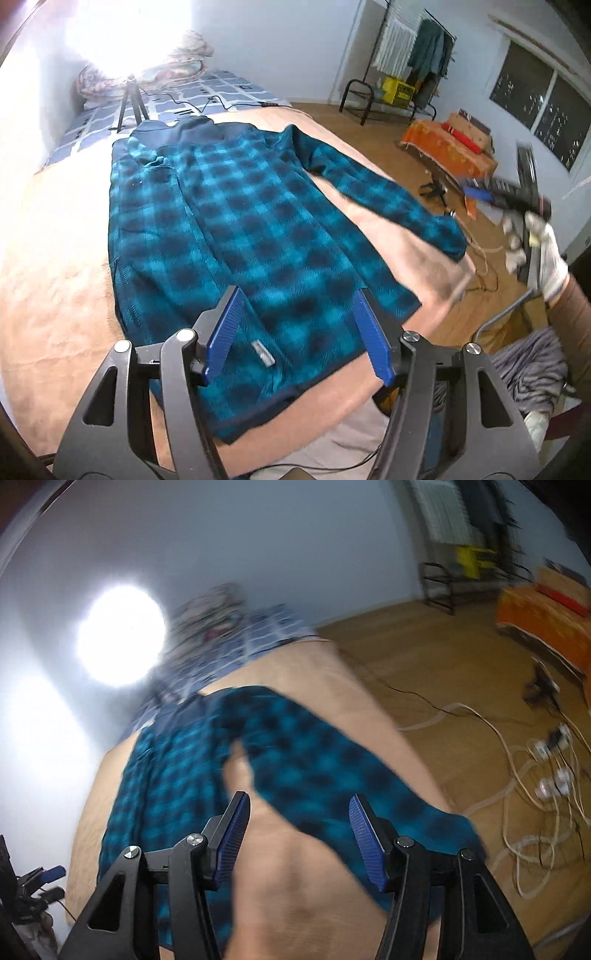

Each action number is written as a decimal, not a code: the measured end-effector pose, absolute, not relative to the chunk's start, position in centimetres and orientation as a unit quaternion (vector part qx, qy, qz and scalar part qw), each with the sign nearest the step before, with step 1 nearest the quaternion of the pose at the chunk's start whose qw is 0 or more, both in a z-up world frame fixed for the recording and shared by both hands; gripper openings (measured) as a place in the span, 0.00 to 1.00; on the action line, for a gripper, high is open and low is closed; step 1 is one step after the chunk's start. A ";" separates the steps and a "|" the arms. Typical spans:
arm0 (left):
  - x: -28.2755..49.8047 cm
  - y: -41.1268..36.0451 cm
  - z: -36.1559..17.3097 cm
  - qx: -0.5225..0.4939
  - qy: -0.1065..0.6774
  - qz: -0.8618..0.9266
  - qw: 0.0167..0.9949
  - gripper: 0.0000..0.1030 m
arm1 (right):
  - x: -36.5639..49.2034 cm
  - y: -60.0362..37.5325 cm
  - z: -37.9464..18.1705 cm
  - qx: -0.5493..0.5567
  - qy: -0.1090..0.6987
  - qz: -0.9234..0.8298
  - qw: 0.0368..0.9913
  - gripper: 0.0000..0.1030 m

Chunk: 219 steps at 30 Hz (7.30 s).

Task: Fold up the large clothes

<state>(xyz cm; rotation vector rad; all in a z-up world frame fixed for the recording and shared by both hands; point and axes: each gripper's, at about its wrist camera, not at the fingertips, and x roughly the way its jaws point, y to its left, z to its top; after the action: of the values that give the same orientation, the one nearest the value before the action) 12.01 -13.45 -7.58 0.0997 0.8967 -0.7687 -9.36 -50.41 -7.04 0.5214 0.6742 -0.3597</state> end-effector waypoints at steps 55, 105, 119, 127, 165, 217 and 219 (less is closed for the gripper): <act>10.8 -14.9 -10.0 0.000 0.463 -0.394 0.794 0.62 | -16.4 -60.9 -18.6 0.427 0.299 -0.205 0.828 0.28; 16.7 -16.6 -18.4 -0.159 0.584 -0.358 0.711 0.62 | 4.6 -34.4 -11.7 0.217 0.470 0.088 0.851 0.34; 16.3 -20.0 -21.4 -0.168 0.626 -0.361 0.671 0.02 | 17.3 -47.0 -10.3 0.235 0.447 -0.015 0.863 0.44; 15.0 -20.1 -18.4 -0.119 0.584 -0.392 0.701 0.01 | 25.7 -53.1 -13.4 0.270 0.451 -0.090 0.846 0.45; 13.3 -18.4 -20.4 -0.090 0.599 -0.387 0.695 0.00 | 41.5 -34.5 -19.0 0.023 0.514 -0.002 0.858 0.00; 11.8 -21.6 -19.4 -0.003 0.583 -0.399 0.708 0.02 | 0.9 -35.1 -17.7 0.152 0.607 0.102 0.773 0.16; 11.1 -20.8 -17.8 0.014 0.557 -0.399 0.728 0.02 | 0.4 -35.4 -16.2 0.163 0.587 0.111 0.785 0.31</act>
<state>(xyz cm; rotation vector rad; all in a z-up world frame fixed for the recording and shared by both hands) 11.07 -20.80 -17.75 0.0308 1.2272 -0.8798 0.36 -35.38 -16.20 0.3505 1.2651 0.2404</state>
